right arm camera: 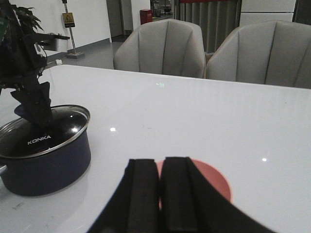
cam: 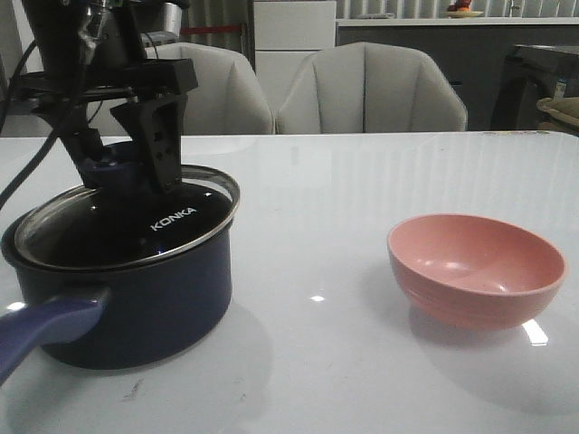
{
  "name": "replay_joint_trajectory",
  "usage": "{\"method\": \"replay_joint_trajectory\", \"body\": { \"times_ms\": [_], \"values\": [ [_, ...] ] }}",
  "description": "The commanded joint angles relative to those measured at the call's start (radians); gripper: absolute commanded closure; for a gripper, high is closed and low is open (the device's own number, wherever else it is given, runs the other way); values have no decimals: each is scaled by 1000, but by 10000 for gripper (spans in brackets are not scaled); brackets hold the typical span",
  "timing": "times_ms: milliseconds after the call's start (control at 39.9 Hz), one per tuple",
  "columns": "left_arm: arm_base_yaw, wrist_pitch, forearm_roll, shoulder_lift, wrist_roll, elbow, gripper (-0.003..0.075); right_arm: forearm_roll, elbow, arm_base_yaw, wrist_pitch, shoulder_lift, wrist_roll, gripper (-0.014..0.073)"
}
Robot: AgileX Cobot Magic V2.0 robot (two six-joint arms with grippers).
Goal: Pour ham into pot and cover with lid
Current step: 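Carry the lid over the saucepan and lower it onto the rim, then release the knob and raise the left gripper away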
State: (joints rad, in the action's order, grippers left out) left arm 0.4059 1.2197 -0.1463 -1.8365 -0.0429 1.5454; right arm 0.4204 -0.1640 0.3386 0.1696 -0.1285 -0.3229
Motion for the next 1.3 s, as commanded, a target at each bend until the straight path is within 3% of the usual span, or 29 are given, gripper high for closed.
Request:
{"method": "replay_joint_trajectory", "body": {
  "times_ms": [0, 251, 451, 878, 1279],
  "values": [
    [8, 69, -13, 48, 3, 29, 232, 9, -25, 1, -67, -8, -10, 435],
    [8, 69, -7, 50, 3, 29, 220, 9, -25, 1, -67, -8, -10, 435],
    [8, 69, 20, 76, 3, 9, 155, 9, -25, 1, -67, -8, -10, 435],
    [8, 69, 52, 127, 7, -86, 153, 9, -25, 1, -67, -8, -10, 435],
    [7, 69, 93, 373, 7, -93, 154, 9, -25, 1, -67, -8, -10, 435]
  ]
}}
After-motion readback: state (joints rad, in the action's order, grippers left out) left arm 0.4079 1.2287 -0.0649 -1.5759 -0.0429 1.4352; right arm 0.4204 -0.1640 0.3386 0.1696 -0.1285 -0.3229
